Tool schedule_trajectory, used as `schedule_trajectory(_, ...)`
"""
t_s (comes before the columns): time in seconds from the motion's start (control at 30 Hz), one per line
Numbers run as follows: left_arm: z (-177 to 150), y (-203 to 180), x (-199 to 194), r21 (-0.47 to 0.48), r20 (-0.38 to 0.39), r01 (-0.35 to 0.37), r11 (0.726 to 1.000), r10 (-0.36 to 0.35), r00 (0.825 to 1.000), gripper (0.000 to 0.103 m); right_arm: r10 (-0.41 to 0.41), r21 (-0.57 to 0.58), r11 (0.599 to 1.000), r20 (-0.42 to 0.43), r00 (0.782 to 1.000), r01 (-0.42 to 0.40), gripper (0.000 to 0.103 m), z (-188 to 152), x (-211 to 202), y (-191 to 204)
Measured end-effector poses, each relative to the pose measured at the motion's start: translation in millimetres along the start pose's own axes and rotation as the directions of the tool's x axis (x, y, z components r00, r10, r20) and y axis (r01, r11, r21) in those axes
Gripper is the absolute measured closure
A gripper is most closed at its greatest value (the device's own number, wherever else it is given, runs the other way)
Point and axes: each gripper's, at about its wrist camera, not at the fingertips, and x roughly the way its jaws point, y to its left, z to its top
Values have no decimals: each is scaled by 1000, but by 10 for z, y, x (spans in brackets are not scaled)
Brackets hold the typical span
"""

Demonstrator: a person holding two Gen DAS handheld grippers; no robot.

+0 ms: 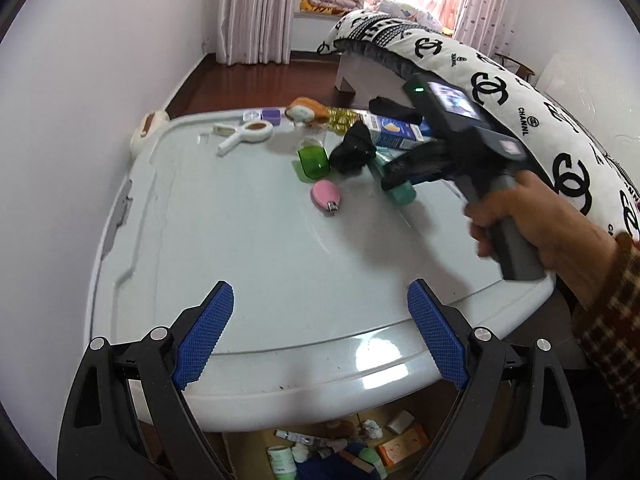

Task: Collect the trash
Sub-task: 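Grasp the teal tube with the right gripper while the left grasps the black sock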

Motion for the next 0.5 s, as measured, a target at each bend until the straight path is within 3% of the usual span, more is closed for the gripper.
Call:
schedule_trajectory(0.33, 44, -44, 256, -32, -5, 1, 999, -1, 1000, 16, 157, 5, 987, 90, 983, -158, 71, -787, -700, -313)
schedule_trajectory(0.5, 481, -219, 514, 39, 67, 104, 994, -106, 992, 17, 217, -5, 976, 158, 963, -219, 71, -1065, -1093, -432)
